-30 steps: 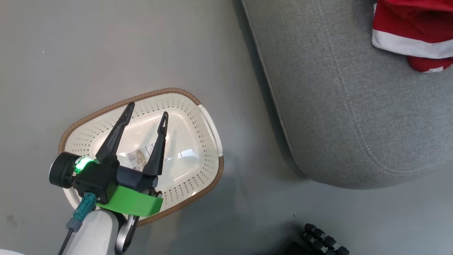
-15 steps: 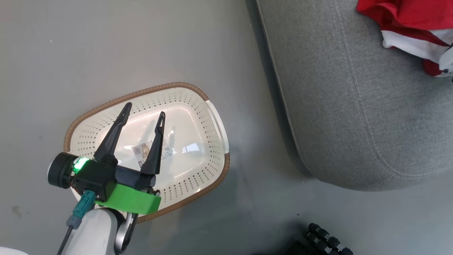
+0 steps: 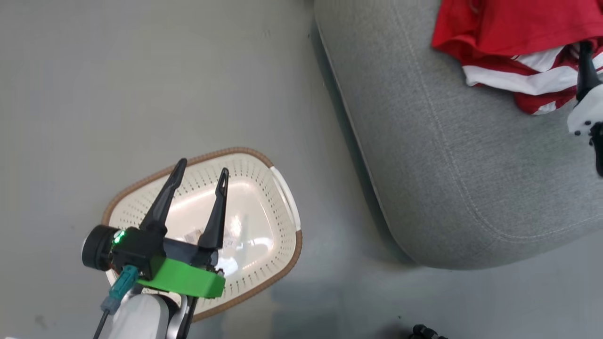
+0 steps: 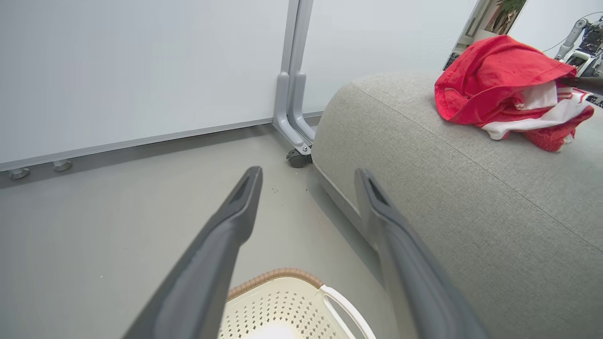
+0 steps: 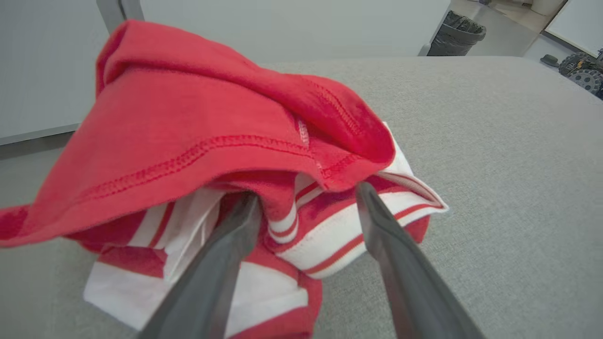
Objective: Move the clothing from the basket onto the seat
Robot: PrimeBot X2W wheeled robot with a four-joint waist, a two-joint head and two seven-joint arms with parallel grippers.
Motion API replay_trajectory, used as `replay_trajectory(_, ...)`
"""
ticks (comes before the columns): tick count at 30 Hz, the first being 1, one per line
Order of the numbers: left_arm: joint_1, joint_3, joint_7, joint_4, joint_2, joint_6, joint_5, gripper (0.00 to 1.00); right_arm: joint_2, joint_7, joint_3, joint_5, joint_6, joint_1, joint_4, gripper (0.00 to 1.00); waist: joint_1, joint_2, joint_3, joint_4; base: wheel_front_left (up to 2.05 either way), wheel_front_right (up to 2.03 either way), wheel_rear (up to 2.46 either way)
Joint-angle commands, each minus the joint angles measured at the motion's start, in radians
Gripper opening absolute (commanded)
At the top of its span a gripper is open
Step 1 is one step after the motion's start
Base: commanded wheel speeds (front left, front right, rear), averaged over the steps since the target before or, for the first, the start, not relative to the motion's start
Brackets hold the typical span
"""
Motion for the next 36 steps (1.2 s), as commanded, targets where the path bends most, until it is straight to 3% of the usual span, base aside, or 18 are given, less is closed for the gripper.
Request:
replay_trajectory(1, 0.022, 0.004, 0.0, 0.002, -0.009, -0.003, -0.006, 1.0, -0.013, -0.003, 0.018, 0.015, 0.0, 0.029, -0.009, 1.0, 0.0, 0.0, -0.119, -0.024, 0.0, 0.0, 0.0)
replay_trajectory(8, 0.087, 0.046, 0.0, 0.0, -0.052, -0.003, -0.031, 1.0, -0.066, -0.003, 0.054, 0.084, 0.0, 0.114, -0.161, 1.0, 0.0, 0.0, -0.272, -0.034, 0.0, 0.0, 0.0)
replay_trajectory(16, 0.163, 0.125, 0.0, -0.026, -0.081, -0.003, -0.048, 1.0, -0.029, -0.003, -0.02, 0.117, 0.0, 0.31, -0.593, 1.0, 0.0, 0.0, -0.4, -0.007, 0.0, 0.0, 0.0)
replay_trajectory(22, 0.194, 0.157, 0.0, -0.039, -0.082, -0.003, -0.093, 1.0, 0.026, -0.003, -0.057, 0.101, 0.0, 0.524, -0.879, 1.0, 0.0, 0.0, -0.453, 0.064, 0.0, 0.0, 0.0)
replay_trajectory(28, 0.226, 0.18, 0.0, -0.033, -0.082, -0.003, -0.107, 1.0, 0.12, -0.003, -0.047, 0.067, 0.0, 0.695, -0.982, 1.0, 0.0, 0.0, -0.49, 0.134, 0.0, 0.0, 0.0)
replay_trajectory(36, 0.264, 0.174, 0.0, 0.002, -0.082, 0.014, -0.099, 1.0, 0.235, -0.003, -0.031, -0.012, 0.0, 0.844, -0.989, 1.0, 0.0, 0.0, -0.525, 0.219, 0.0, 0.0, 0.0)
